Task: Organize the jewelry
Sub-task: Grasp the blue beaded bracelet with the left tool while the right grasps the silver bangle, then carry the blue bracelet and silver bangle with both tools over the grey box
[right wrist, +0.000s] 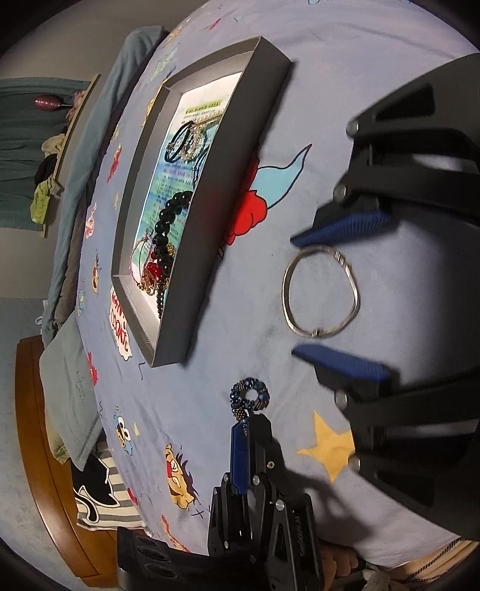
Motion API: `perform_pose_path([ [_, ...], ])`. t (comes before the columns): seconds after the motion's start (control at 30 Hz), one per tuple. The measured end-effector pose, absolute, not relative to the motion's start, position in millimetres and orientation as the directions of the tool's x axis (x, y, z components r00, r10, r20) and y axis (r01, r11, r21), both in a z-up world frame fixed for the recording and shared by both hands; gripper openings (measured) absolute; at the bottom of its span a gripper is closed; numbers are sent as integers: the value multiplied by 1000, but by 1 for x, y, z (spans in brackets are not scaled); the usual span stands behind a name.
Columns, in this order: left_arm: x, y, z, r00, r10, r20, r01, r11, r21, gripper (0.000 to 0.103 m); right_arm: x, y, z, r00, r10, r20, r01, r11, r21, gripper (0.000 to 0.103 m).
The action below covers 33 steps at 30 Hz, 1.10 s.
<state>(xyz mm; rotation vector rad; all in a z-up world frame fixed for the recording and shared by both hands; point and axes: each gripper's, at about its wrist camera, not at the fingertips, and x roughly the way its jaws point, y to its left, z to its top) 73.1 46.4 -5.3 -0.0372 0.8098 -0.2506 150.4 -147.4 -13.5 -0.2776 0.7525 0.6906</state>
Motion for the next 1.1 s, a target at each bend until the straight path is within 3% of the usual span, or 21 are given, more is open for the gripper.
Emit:
perform_pose_path([
  [0.67,67,38,46,717,-351,-602,275,936,-218,14,149,-179,3,546,556,-627,-633,764,127,48],
  [1.1,87,31,79,742,-363,-564,300,932,-205,14,154,-193,22,574,565,-592,-619,773,137,48],
])
